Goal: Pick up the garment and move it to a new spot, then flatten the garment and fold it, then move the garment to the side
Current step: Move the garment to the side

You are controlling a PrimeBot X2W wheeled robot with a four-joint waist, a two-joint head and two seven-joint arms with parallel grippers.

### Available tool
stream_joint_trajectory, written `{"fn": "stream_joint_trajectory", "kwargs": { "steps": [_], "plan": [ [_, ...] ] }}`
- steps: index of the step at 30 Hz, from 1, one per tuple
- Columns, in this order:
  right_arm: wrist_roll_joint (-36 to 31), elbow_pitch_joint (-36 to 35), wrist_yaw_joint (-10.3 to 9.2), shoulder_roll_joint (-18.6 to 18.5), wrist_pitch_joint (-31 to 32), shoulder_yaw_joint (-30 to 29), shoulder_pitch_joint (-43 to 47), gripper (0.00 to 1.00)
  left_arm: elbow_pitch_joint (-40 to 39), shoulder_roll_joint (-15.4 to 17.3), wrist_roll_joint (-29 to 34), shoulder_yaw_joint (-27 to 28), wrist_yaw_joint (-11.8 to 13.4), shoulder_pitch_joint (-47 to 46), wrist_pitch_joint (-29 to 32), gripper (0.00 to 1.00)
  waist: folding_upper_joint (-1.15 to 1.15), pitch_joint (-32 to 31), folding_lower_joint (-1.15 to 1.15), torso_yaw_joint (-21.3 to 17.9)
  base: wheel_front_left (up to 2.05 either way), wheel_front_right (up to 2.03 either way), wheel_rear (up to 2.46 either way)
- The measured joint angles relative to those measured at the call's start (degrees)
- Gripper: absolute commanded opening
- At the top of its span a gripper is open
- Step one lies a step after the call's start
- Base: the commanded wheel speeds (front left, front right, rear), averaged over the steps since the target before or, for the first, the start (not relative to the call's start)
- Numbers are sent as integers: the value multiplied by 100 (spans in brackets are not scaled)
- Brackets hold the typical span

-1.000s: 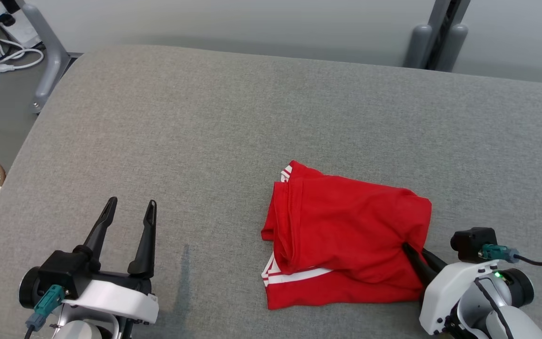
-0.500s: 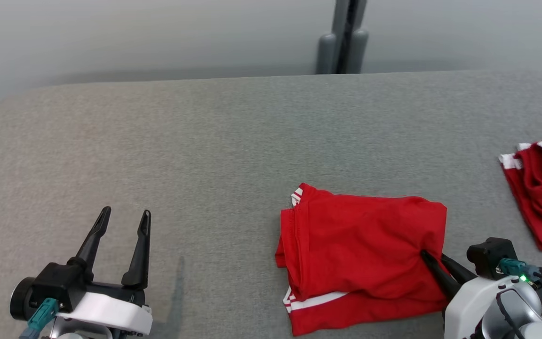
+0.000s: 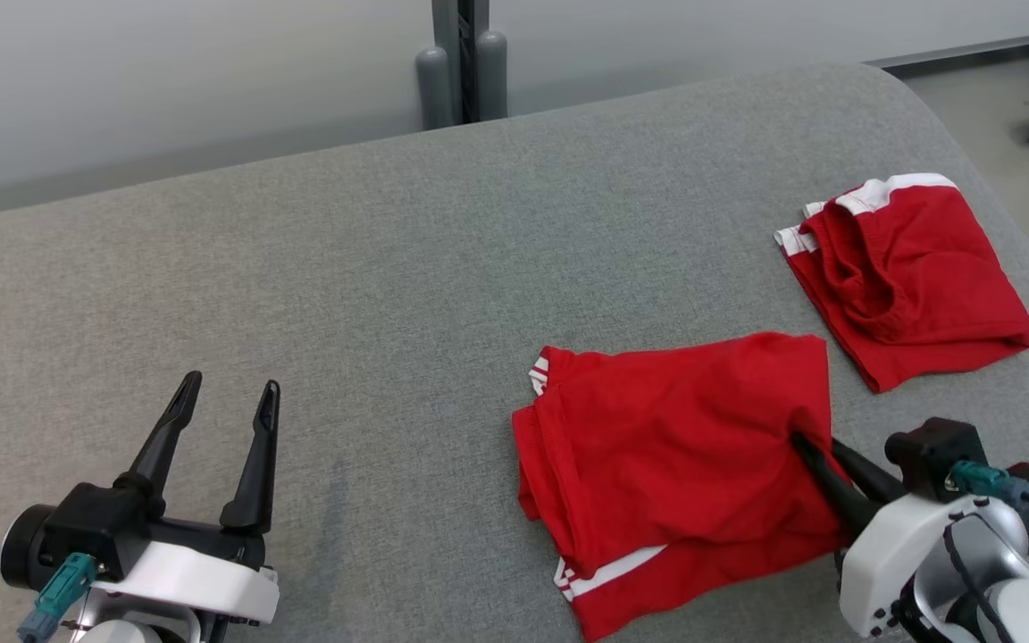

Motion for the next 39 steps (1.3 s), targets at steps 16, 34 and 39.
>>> {"fn": "stream_joint_trajectory", "kwargs": {
  "steps": [16,34,39],
  "plan": [
    [242,1627,0,-472,-944,-363,-2478,0,-326,263,137,-109,-121,-604,154,100,0,911,0,-126,0,0,0],
    [-103,4162,0,-911,-1964,-1370,-3821,85,-510,468,229,-211,-248,-1067,280,100,0,1827,0,42,0,0,0],
    [-430,4710,0,-916,-2103,-1552,-4024,100,-502,469,229,-218,-245,-1120,269,100,0,1877,0,24,0,0,0]
  ]
}}
